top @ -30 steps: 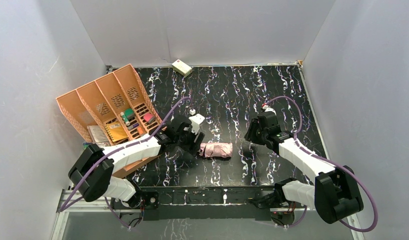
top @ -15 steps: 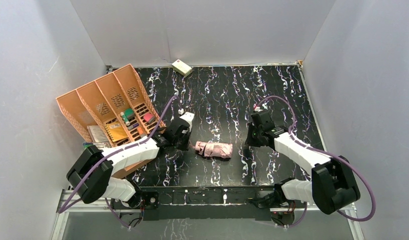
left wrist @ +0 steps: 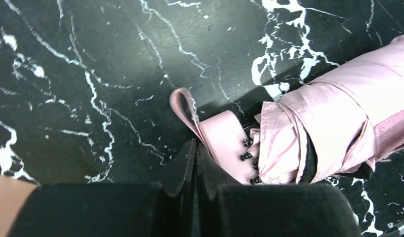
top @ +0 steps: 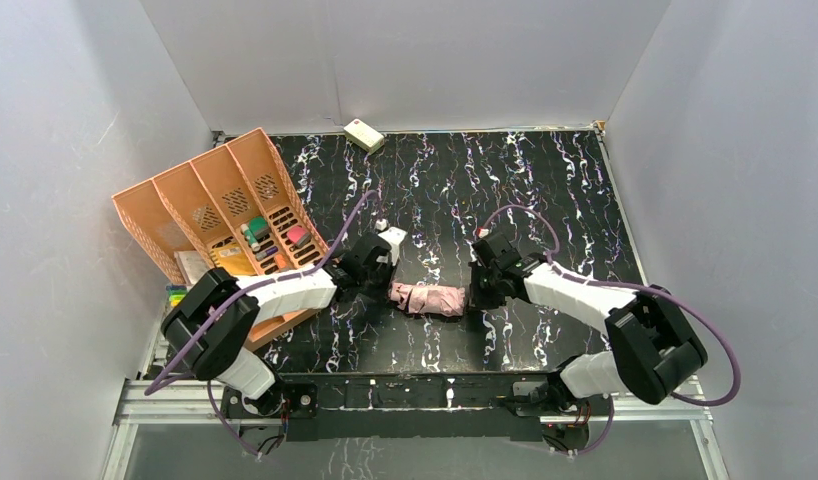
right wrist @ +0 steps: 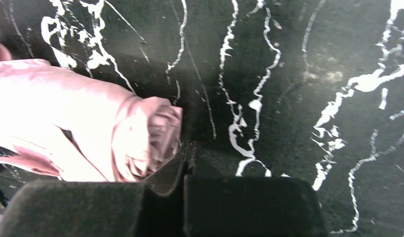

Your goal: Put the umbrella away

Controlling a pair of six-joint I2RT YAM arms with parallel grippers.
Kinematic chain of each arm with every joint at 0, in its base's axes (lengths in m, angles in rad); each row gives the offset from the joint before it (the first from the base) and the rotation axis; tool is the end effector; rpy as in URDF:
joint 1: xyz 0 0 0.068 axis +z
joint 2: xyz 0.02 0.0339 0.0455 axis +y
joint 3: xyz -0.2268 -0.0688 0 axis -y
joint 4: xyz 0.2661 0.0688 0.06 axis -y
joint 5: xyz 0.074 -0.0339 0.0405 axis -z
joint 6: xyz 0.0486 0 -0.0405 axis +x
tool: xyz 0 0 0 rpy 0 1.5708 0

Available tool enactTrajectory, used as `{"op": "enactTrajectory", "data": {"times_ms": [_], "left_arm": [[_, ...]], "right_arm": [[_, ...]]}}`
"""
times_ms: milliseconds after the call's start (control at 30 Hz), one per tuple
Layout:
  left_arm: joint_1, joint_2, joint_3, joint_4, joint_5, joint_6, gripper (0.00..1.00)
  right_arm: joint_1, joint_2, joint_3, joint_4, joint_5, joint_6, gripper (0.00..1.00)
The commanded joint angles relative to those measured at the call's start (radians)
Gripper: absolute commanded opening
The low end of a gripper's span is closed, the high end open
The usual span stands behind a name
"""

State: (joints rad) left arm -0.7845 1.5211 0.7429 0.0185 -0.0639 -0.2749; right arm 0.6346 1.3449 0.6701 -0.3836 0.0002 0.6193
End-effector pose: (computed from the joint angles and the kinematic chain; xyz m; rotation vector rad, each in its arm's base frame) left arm 0.2352 -0.2304 0.1116 0.5666 2.3047 -0.4494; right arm 0.2211 0.1628 0.1083 -0.0206 2.6964 0.4142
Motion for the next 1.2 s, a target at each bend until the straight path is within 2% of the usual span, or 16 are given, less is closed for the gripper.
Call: {"op": "enactTrajectory", "data": {"times_ms": [0,133,333,667,700,800,833,867,1000,1067,1167], "left_arm": [[0.002,0.033,0.055,0.064,0.153,0.045,0.00],[-0.003,0.060,0.068,0.089,0.227,0.039,0.00],[-0.003,0.085,0.086,0.123,0.222,0.029,0.00],[0.017,0.268,0.326,0.099,0.137,0.131,0.00],[0.025,0.282,0.345,0.090,0.123,0.132,0.00],[0.065,0.302,0.378,0.048,0.087,0.117,0.06],[0.082,0.294,0.372,0.046,0.079,0.107,0.13],[0.107,0.282,0.361,0.043,0.078,0.096,0.24],[0.167,0.209,0.301,0.035,0.078,0.067,0.49],[0.185,0.163,0.269,0.025,0.045,0.052,0.54],[0.197,0.096,0.220,0.003,-0.004,0.023,0.56]], "right_arm": [[0.005,0.036,0.061,0.121,-0.070,0.047,0.00],[0.004,0.068,0.098,0.177,-0.097,0.076,0.00],[-0.008,0.075,0.106,0.236,-0.066,0.106,0.00],[-0.121,0.144,0.225,0.278,-0.037,-0.022,0.00],[-0.129,0.153,0.239,0.267,-0.025,-0.041,0.02],[-0.157,0.157,0.257,0.217,0.047,-0.085,0.09],[-0.169,0.149,0.252,0.207,0.067,-0.095,0.14],[-0.179,0.138,0.244,0.200,0.084,-0.106,0.18],[-0.224,0.077,0.208,0.164,0.150,-0.150,0.33],[-0.242,0.037,0.192,0.145,0.177,-0.170,0.37],[-0.253,-0.026,0.169,0.132,0.220,-0.198,0.41]]}}
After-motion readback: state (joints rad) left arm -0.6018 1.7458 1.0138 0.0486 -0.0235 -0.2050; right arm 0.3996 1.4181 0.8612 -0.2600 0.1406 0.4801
